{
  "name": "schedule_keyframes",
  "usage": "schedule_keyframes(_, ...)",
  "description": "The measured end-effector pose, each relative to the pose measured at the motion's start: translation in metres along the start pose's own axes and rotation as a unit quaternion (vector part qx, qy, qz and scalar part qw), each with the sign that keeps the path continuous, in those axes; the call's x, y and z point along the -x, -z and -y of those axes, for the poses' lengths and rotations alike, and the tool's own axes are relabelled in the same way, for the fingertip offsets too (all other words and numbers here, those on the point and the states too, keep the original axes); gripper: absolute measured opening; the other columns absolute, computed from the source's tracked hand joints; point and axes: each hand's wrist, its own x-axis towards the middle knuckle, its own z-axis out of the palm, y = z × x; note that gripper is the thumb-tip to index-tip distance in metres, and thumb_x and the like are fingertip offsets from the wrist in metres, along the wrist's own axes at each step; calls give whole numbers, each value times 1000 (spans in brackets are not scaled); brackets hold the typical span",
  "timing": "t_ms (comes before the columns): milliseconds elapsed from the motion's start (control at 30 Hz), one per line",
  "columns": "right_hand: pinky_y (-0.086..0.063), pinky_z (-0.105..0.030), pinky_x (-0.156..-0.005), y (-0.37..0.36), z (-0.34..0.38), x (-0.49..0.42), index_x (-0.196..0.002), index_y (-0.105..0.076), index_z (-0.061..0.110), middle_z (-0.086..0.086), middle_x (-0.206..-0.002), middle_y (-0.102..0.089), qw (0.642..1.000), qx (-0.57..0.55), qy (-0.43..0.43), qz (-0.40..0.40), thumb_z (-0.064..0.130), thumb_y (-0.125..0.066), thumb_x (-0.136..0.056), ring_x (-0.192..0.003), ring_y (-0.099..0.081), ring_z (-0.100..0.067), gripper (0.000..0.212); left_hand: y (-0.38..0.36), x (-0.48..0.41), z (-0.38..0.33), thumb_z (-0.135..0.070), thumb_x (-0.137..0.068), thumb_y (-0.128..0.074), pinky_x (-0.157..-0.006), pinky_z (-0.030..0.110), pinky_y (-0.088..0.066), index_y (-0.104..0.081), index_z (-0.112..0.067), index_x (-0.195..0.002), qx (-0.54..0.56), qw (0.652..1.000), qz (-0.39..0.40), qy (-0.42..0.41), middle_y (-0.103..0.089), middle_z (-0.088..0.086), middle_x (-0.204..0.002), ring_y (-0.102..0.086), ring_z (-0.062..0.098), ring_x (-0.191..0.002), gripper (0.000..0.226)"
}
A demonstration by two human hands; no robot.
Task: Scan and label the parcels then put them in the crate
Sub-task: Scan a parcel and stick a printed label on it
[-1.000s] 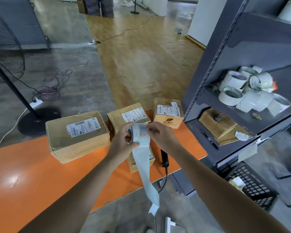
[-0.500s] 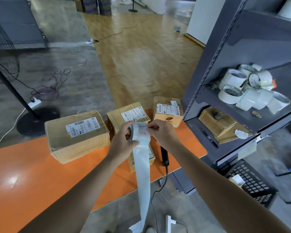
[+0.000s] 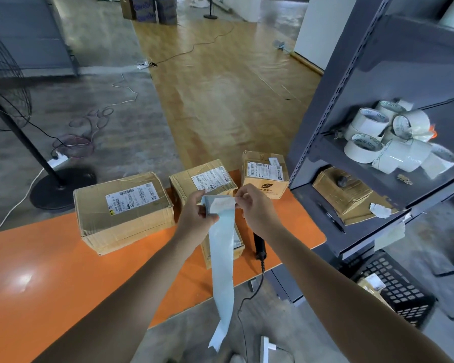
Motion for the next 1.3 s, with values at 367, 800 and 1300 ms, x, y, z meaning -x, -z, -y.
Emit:
schedule_keyframes(367,-50,-47,-100,10,7,1,-107,-61,15,-11,-122,-63,967,-152,-127,161,22,-56,-100,-117,-58,-27,11,7,1,2,-7,-79,-76,-66,20,-50,-52,-18,-128,61,997,32,29,-69,11,-107,-68,17,-97,56)
schedule_keyframes(800,-50,-50,-96,9,-5,-6,-94,-63,21,-9,-111,-64,974,-142,-157,80,22,-58,-98,-112,-59,-36,7,13,11,-16,-24,-87,-70,-81,32,-54,-62,-20,-109,1,1000,11,13,-64,0,-106,-62,15,-98,23)
schedule_keyframes(1300,-45,-32,-72,35,-25,-5,-100,-63,15,-2,-97,-60,981,-91,-159,61,23,-57,-99,-85,-50,-19,9,-20,7,-27,-20,-90,-64,-68,25,-47,-66,-16,-88,-25,999,-13,23,-62,-6,-83,-57,7,-76,5)
